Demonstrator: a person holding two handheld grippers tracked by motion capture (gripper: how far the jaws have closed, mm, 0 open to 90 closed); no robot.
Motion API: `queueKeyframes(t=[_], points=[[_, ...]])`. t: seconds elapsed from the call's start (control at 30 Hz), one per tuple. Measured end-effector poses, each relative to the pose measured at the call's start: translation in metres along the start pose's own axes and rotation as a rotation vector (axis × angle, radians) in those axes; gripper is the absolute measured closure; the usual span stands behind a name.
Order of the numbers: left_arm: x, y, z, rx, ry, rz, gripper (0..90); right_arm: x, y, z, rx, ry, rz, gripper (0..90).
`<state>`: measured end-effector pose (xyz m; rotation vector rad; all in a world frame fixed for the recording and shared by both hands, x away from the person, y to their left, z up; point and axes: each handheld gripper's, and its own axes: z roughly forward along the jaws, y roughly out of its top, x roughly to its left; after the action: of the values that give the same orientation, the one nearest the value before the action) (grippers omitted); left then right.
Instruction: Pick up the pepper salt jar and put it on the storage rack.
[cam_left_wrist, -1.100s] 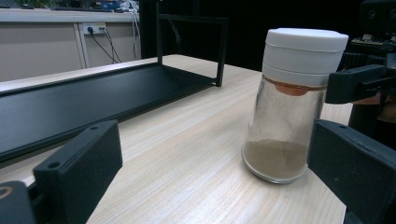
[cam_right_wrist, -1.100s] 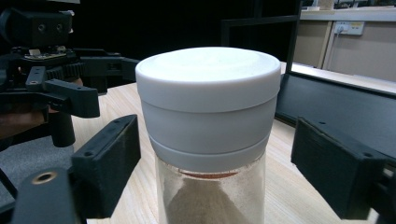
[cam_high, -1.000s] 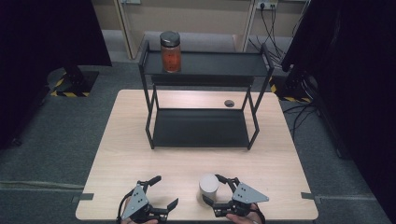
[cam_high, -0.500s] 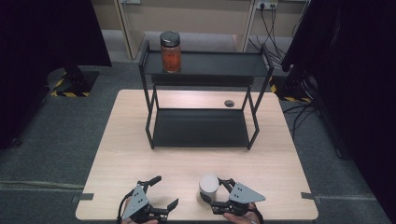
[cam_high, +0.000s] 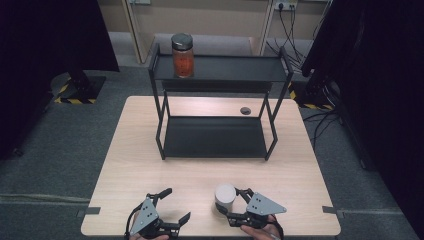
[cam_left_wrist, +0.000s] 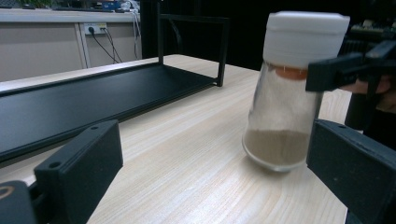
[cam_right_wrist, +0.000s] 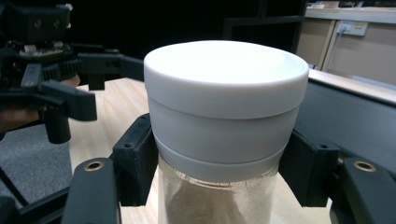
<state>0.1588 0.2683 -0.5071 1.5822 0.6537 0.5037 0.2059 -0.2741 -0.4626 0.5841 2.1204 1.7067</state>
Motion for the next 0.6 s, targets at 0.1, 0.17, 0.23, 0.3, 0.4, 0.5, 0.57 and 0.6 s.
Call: queueKeyframes(t=[0.1, 0.17, 0.23, 0.3, 0.4, 0.5, 0.57, 0.6], points=[[0.0, 0.0, 0.0, 0.003, 0.0, -0.001, 3.1, -0.003, 0.007, -0.001, -0.005, -0.004, 0.003, 35.6], [0.0, -0.001, 0.0, 0.001, 0.002, -0.003, 3.1, -0.005, 0.012, -0.001, -0.009, -0.01, 0.006, 35.6], [0.0, -0.001, 0.0, 0.001, 0.004, -0.005, 3.1, -0.007, 0.018, -0.002, -0.008, -0.014, -0.004, 35.6], [0.0, -0.001, 0.001, 0.004, 0.003, -0.007, 3.1, -0.01, 0.024, -0.002, -0.011, -0.019, 0.0, 35.5], [0.0, -0.001, 0.001, 0.006, 0.001, -0.003, 3.1, -0.015, 0.031, -0.002, -0.025, -0.023, 0.007, 35.5], [0.0, -0.001, 0.0, 0.004, 0.003, -0.005, 3.1, -0.017, 0.04, -0.001, -0.034, -0.031, 0.0, 35.5], [0.001, -0.001, 0.0, 0.003, 0.004, -0.006, 3.1, -0.02, 0.048, -0.001, -0.034, -0.031, 0.004, 35.5], [0.0, -0.001, 0.0, 0.003, 0.004, -0.006, 3.1, -0.021, 0.051, -0.001, -0.035, -0.032, 0.004, 35.5]])
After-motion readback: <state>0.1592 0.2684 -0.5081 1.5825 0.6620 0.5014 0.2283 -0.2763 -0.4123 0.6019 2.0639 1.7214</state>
